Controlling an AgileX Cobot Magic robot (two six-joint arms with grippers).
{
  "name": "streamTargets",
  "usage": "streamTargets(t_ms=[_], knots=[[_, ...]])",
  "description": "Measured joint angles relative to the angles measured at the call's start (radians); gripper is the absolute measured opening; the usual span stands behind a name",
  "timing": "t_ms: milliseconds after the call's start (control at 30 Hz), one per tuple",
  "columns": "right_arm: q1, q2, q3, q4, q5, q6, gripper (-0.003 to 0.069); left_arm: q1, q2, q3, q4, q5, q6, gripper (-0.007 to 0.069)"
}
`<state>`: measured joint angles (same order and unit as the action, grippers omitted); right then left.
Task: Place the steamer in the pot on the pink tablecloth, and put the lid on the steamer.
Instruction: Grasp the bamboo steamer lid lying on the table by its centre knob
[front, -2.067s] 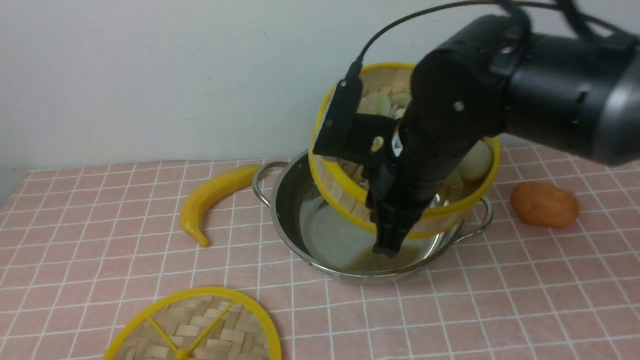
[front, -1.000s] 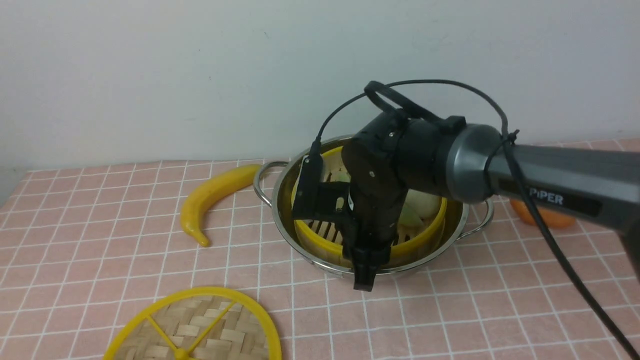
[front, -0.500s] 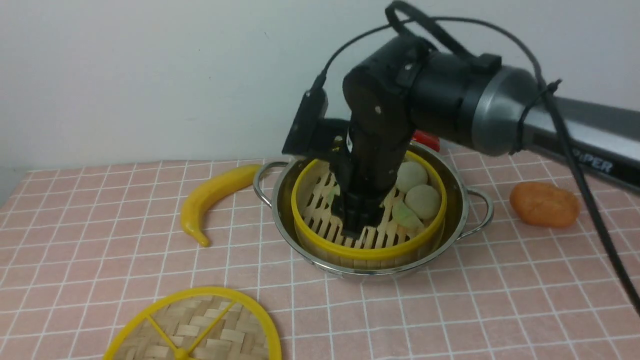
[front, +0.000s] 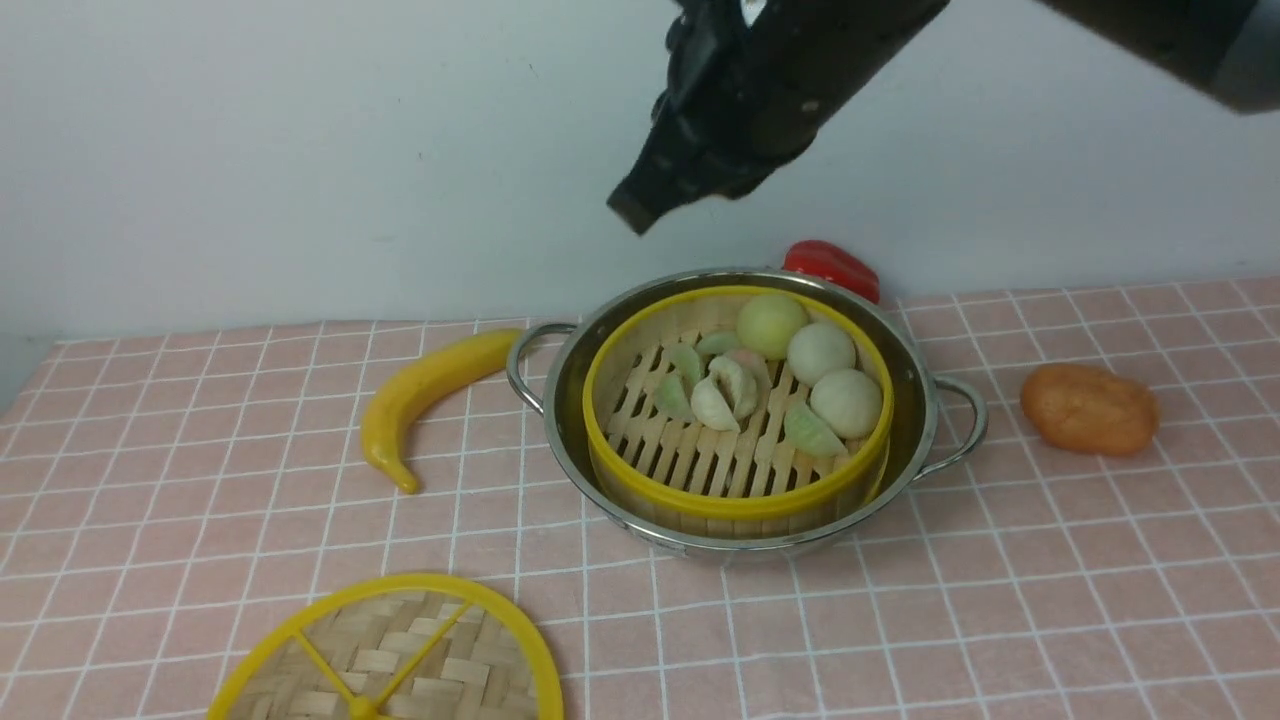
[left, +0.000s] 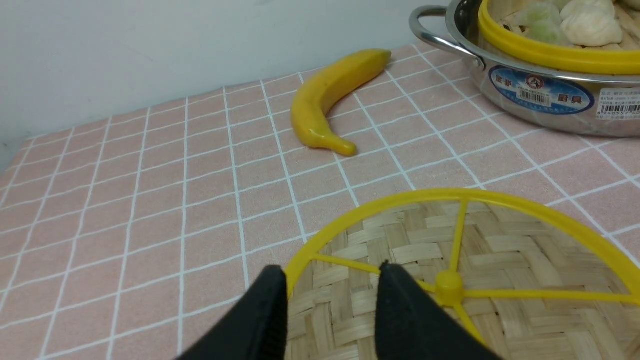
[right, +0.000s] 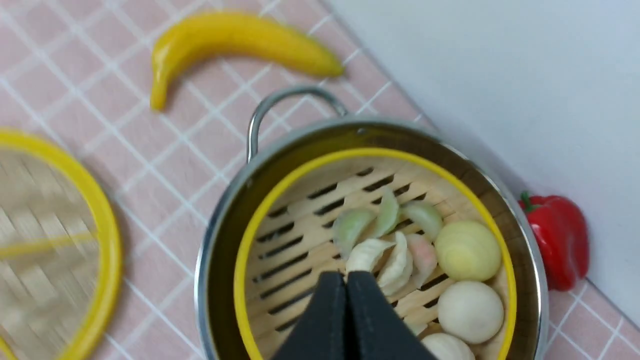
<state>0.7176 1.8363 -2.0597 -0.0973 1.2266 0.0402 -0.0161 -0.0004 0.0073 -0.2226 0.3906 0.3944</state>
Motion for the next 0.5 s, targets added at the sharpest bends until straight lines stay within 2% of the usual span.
streamTargets(t_ms=[133,267,500], knots=[[0.0,-0.08,-0.007,0.043,0.001,0.175,-0.0015,0.0,0.0,0.0,0.0,0.0,0.0,0.0243],[0.0,-0.12,-0.007,0.07,0.001,0.242,-0.0014,0.0,0.0,0.0,0.0,0.0,0.0,0.0243],[0.0,-0.14,-0.005,0.03,0.002,0.156,-0.0005,0.0,0.0,0.0,0.0,0.0,0.0,0.0243]])
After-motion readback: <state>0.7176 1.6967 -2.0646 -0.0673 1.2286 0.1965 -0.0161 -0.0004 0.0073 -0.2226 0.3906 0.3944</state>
